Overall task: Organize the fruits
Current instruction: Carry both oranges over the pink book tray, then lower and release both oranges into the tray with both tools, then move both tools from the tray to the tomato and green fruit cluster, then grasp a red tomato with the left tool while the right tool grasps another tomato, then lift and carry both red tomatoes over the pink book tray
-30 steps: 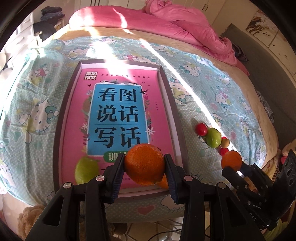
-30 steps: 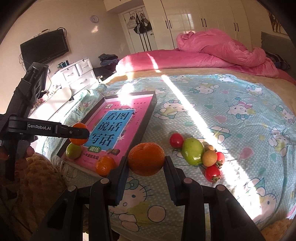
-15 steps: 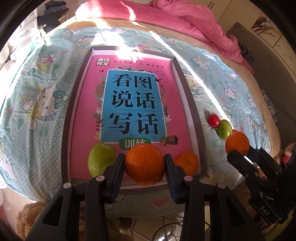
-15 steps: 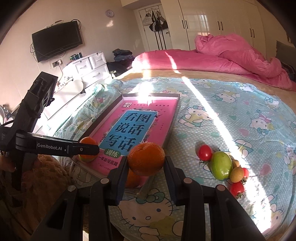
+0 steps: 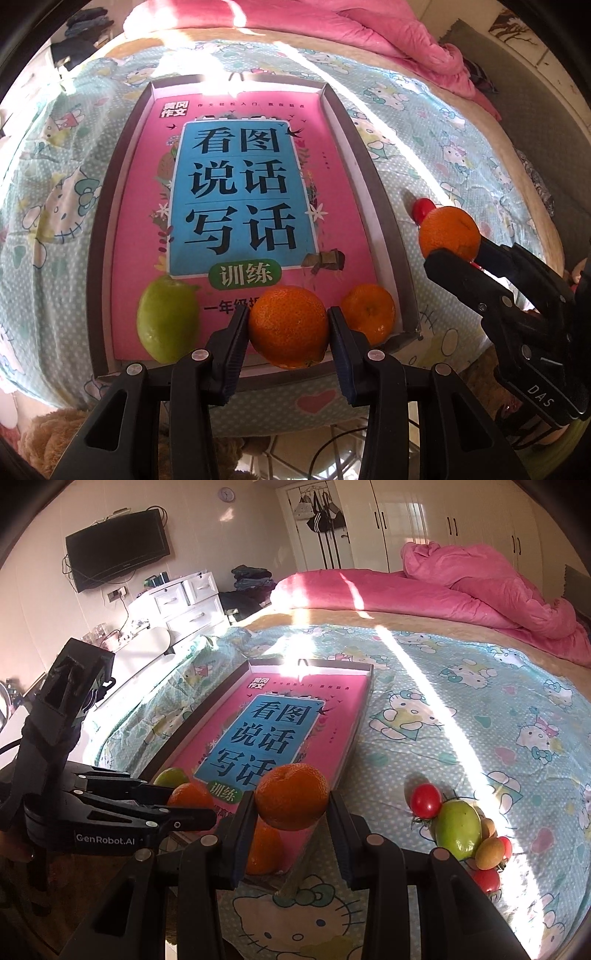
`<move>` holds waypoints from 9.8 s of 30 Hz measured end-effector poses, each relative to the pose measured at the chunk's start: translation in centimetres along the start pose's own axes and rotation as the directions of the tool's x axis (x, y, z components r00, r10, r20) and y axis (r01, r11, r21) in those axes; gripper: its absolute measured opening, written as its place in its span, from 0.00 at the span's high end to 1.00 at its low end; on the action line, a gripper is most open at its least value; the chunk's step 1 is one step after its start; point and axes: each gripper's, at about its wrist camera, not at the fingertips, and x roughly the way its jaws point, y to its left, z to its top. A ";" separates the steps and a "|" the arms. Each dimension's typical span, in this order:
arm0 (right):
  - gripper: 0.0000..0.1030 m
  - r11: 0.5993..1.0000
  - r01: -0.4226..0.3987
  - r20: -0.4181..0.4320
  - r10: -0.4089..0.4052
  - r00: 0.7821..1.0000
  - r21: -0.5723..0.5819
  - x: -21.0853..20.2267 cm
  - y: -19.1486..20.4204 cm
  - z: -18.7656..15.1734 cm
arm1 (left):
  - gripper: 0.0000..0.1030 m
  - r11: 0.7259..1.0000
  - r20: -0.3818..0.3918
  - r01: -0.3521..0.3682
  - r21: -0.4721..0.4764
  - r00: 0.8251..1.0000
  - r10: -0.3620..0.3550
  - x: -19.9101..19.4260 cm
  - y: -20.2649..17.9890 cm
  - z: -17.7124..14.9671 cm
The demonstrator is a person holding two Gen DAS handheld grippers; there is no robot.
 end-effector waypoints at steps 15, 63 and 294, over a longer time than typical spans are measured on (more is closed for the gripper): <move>0.62 0.999 -0.030 -0.059 0.029 0.998 -0.013 3.3 0.6 0.8 | 0.58 1.000 -0.052 -0.019 -0.011 0.998 0.018 1.7 0.5 -0.3; 0.57 1.000 0.004 -0.146 -0.008 0.989 -0.026 5.2 2.3 -0.8 | 0.57 0.983 0.042 -0.178 -0.041 0.983 0.179 0.4 2.4 0.3; 0.73 0.899 0.199 -0.070 -0.186 0.980 0.391 -5.2 -15.5 -7.5 | 0.70 0.998 -0.089 0.047 -0.047 0.995 -0.051 8.1 -14.7 7.9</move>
